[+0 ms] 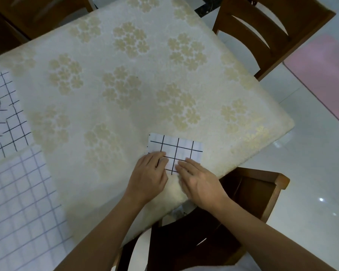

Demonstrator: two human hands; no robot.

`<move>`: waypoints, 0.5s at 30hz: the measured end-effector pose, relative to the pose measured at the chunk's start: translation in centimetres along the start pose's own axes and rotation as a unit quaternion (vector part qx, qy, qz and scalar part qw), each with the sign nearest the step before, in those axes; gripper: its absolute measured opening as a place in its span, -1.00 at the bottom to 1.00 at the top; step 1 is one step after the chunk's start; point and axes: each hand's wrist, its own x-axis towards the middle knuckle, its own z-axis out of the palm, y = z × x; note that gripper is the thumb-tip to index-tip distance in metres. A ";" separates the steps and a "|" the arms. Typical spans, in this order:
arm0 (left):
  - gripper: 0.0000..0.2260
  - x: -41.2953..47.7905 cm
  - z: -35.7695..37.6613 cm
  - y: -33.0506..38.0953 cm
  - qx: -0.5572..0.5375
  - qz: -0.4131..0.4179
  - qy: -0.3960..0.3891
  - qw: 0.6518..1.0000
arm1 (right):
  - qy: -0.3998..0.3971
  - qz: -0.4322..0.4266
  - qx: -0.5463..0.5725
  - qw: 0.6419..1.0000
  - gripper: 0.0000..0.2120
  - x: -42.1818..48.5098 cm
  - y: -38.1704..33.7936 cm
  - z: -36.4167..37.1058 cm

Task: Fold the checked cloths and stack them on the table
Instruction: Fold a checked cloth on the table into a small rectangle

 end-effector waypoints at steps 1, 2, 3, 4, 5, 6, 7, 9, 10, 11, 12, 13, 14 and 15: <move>-0.72 0.6 0.0 0.2 0.002 -0.003 0.013 1.000 | 0.030 0.013 0.009 0.999 -0.67 0.2 0.1 -0.2; -0.71 1.3 0.1 0.3 0.004 -0.002 0.024 1.000 | 0.056 0.033 0.018 0.998 -0.68 0.5 0.2 -0.4; -0.68 2.1 0.3 0.4 0.007 0.003 0.034 0.999 | 0.074 0.051 0.019 0.996 -0.67 1.0 0.4 -0.5; -0.66 2.8 0.6 0.3 0.011 0.010 0.040 0.999 | 0.085 0.065 0.013 0.994 -0.65 1.5 0.5 -0.5; -0.64 3.4 0.9 0.2 0.018 0.016 0.038 0.999 | 0.087 0.077 0.005 0.993 -0.61 2.1 0.7 -0.4; -0.61 4.0 1.2 0.1 0.029 0.020 0.028 0.999 | 0.081 0.089 0.003 0.993 -0.57 2.8 0.8 -0.2; -0.59 4.5 1.5 -0.2 0.040 0.020 0.012 0.999 | 0.073 0.104 0.004 0.992 -0.54 3.5 0.8 0.0; -0.52 5.0 2.2 -0.8 0.053 0.011 -0.031 0.998 | 0.048 0.127 0.005 0.991 -0.48 4.6 1.1 0.8; -0.50 5.1 2.5 -1.1 0.056 0.006 -0.052 0.997 | 0.036 0.134 0.004 0.990 -0.45 4.9 1.3 1.3; -0.48 5.1 2.7 -1.5 0.059 0.003 -0.070 0.996 | 0.027 0.139 0.002 0.990 -0.42 5.2 1.5 1.9; -0.47 5.1 3.0 -1.8 0.062 0.001 -0.083 0.995 | 0.022 0.144 -0.001 0.989 -0.39 5.3 1.6 2.3; -0.47 4.9 3.2 -2.0 0.064 0.000 -0.092 0.994 | 0.016 0.147 -0.007 0.989 -0.36 5.3 1.8 2.7; -0.46 4.7 3.3 -2.2 0.067 -0.002 -0.095 0.993 | 0.006 0.149 -0.019 0.989 -0.33 5.1 1.9 2.9; -0.46 4.5 3.3 -2.3 0.071 -0.004 -0.094 0.993 | -0.006 0.148 -0.035 0.988 -0.31 4.8 2.1 3.0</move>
